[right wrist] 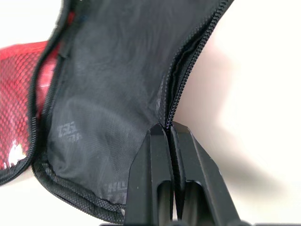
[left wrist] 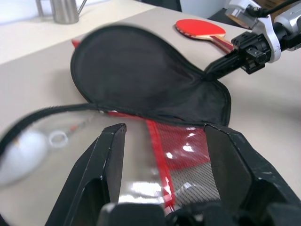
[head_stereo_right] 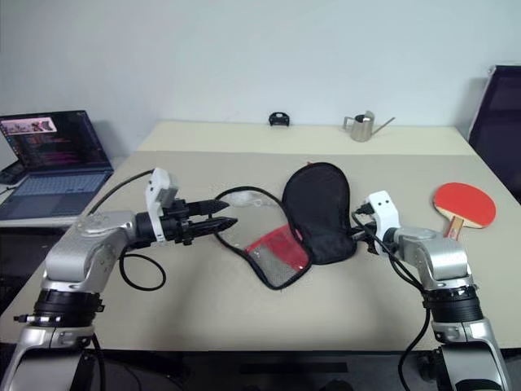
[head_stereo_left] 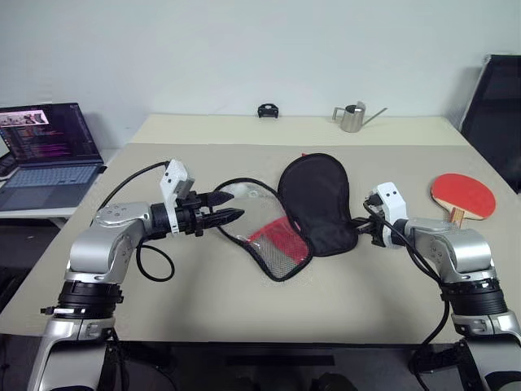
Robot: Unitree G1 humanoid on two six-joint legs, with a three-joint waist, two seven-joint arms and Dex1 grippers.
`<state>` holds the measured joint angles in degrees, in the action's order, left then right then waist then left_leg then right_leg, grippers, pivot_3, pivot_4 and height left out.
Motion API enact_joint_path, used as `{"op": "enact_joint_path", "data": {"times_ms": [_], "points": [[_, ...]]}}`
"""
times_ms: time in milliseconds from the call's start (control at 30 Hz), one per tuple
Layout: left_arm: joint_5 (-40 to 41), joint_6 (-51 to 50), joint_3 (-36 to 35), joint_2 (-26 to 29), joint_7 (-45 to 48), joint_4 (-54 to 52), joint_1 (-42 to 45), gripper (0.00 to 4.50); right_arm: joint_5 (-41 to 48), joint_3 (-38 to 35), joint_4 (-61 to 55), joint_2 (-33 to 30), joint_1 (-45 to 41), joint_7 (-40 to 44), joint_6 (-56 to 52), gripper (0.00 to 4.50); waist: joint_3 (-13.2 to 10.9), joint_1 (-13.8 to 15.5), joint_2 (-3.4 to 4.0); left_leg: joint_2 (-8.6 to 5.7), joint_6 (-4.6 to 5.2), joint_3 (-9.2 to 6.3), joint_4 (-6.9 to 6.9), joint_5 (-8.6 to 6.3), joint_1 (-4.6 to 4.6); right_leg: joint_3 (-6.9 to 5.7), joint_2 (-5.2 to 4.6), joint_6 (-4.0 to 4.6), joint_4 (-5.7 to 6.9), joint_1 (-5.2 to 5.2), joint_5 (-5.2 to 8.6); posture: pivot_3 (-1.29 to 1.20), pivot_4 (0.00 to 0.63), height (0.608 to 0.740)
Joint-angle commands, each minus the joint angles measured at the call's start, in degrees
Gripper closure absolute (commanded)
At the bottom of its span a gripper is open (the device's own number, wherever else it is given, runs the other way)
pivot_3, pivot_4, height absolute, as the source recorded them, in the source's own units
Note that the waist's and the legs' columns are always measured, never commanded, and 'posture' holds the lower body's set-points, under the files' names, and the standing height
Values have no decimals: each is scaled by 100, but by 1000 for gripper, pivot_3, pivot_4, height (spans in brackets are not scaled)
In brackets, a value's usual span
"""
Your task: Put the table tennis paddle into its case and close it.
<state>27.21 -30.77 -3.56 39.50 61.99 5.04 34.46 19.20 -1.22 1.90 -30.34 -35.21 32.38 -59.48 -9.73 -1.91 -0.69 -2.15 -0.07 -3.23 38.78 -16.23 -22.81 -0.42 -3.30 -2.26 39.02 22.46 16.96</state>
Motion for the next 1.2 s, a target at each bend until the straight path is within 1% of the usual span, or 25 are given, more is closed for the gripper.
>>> {"op": "enact_joint_path", "data": {"times_ms": [33,200,267,433,533,633,800,900,1000,1200], "points": [[-24,116,33,-32,50,7,193,1625,112,-261,-264,-86,-34,-51,-77,4456,0,12,0,-1,0,0,0,0,-1,0,0,0,-1,0,0,0,150,740],[-50,128,102,-120,47,17,263,1625,283,-504,-283,0,-22,-170,-430,4456,0,25,0,-6,0,0,2,0,-6,-2,-6,0,-5,-1,0,0,150,740],[-57,121,115,-141,45,11,279,1625,407,-709,-320,81,0,-285,-641,4456,0,25,0,-6,0,-1,2,0,-5,-2,-6,0,-5,-1,0,0,150,740],[-53,108,123,-147,62,42,344,1625,690,-1476,-413,654,-43,-885,-1082,4456,0,23,0,-5,-1,-1,2,0,-4,0,-6,0,-3,-1,0,0,150,740],[-57,110,141,-160,73,89,409,1625,772,-1775,-456,1035,-115,-1247,-1164,4456,0,22,0,-5,-1,-1,1,0,-4,0,-6,0,-2,-1,0,0,150,740],[-80,143,182,-213,90,181,525,1625,852,-2140,-408,1598,-232,-1770,-1081,4456,0,19,0,-5,-2,-1,1,1,-3,0,-6,0,-1,0,0,0,150,740],[-126,201,212,-293,124,331,672,1625,854,-2279,-377,2181,-290,-2255,-879,4456,0,18,1,-6,-4,0,1,2,-3,1,-4,0,1,4,0,0,150,740],[-161,259,239,-344,151,439,767,1625,861,-2286,-339,2361,-326,-2416,-764,4456,0,16,1,-7,-5,1,0,3,-4,2,-3,0,2,6,0,0,150,740],[-191,303,268,-392,178,516,847,1625,855,-2353,-250,2437,-387,-2558,-608,4456,0,13,1,-7,-22,1,0,13,-4,2,-2,0,2,7,0,0,150,740],[-236,365,294,-426,231,628,945,1625,827,-2516,-142,2451,-438,-2875,-280,4456,0,10,1,-6,-23,2,0,13,-4,2,2,0,4,8,0,0,150,740]]}}
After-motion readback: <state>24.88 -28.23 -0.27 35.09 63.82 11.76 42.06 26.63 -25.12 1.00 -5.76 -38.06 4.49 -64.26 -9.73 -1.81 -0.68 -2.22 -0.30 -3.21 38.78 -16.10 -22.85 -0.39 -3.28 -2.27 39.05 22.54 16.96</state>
